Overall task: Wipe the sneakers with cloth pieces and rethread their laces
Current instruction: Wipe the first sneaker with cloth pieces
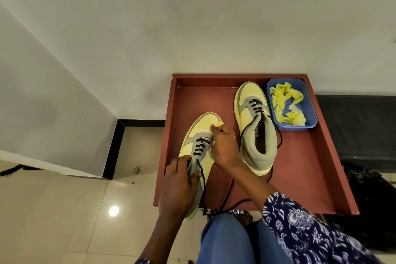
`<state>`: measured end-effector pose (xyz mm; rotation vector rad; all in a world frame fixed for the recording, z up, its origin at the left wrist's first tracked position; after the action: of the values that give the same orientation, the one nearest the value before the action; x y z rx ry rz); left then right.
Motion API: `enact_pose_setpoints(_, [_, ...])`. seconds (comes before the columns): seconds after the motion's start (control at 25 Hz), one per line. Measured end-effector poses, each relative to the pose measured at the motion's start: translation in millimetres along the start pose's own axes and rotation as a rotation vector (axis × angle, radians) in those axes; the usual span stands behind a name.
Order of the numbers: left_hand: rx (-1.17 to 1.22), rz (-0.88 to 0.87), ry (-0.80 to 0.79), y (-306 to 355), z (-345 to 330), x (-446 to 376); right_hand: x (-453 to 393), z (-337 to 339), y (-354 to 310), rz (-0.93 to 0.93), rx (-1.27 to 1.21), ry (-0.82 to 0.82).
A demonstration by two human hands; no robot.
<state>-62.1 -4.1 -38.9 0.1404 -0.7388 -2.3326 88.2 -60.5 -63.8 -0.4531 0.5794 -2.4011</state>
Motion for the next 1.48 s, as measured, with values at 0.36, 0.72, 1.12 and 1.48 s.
enact_pose_setpoints(0.36, [0.001,-0.014,0.003,-2.1,0.0,0.7,44.2,-12.5,-20.0,-0.164,-0.088,0.078])
enact_pose_setpoints(0.72, [0.015,-0.003,0.008,-3.1,-1.9,0.4,77.8,-18.3,-22.8,-0.084,-0.269,0.082])
enact_pose_setpoints(1.12, [0.031,0.002,0.032,-4.3,-0.3,1.6,23.1,41.1,-9.3,-0.150,-0.382,0.268])
enact_pose_setpoints(1.48, [0.033,-0.001,0.037,-4.5,-1.0,0.7,-23.1,17.1,-25.0,-0.002,0.038,-0.011])
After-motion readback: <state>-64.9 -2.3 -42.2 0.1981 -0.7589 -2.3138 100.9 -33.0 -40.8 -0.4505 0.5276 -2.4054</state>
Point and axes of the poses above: each hand's wrist, its own x-axis away from the middle knuckle, its own z-axis out of the back of the hand, y = z × x, the point moved 1 cm from there along -x, towards the middle knuckle, and after that the axes turned 1 degree about z, right-handed, at the moved point
